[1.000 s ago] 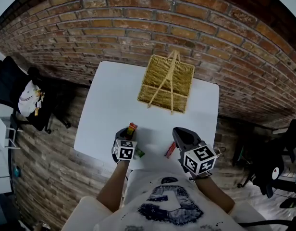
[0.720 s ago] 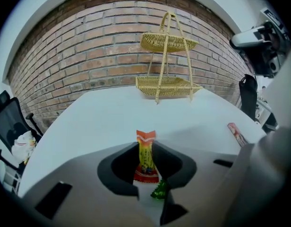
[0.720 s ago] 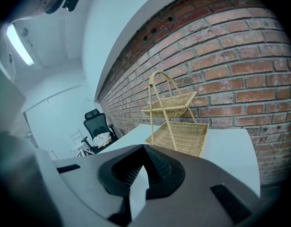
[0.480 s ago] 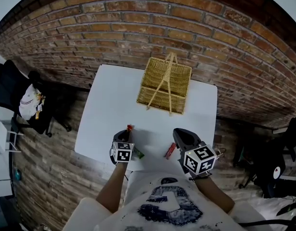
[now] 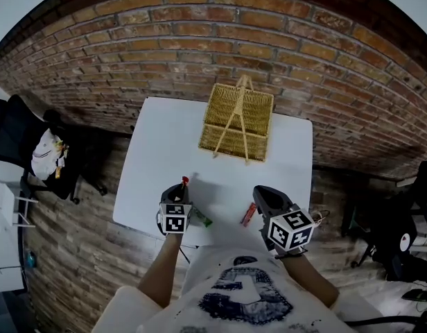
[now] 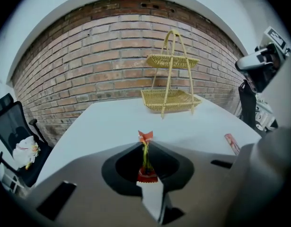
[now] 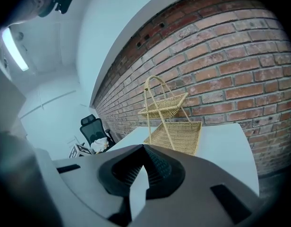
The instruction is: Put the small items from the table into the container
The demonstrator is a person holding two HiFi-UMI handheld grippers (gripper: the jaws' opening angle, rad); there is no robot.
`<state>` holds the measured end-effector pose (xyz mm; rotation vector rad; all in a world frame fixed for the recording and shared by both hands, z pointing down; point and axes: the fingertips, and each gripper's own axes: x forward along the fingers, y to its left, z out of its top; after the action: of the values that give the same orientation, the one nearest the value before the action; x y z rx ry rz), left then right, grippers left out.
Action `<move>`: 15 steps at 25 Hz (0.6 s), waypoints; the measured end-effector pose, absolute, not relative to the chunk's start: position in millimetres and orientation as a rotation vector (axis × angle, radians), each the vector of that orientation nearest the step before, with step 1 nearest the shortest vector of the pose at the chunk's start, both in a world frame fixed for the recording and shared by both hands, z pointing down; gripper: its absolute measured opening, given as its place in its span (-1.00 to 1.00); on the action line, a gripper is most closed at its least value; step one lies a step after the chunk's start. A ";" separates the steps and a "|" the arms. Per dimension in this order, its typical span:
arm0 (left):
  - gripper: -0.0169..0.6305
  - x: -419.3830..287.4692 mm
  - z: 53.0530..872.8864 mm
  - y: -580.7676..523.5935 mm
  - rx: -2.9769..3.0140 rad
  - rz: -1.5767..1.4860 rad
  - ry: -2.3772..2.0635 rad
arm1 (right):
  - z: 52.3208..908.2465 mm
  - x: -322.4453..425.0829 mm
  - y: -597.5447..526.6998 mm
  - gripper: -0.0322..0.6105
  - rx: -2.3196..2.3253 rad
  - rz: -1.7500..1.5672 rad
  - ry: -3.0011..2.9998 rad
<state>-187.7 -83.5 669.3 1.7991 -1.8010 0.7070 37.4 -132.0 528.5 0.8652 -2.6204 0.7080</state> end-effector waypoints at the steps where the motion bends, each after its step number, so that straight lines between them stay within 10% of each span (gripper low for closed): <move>1: -0.68 -188.6 664.0 -83.8 1.810 0.705 -1.797 | 526.9 36.6 -130.8 -0.84 0.874 0.711 -2.622; 15: -0.69 -198.6 549.9 -118.4 2.046 0.609 -1.783 | 508.1 13.7 -147.0 -0.84 1.025 0.731 -2.632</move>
<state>-198.6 -118.4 549.9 2.0456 -1.7831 0.6091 13.7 -147.0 508.1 1.0249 -2.6315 0.7307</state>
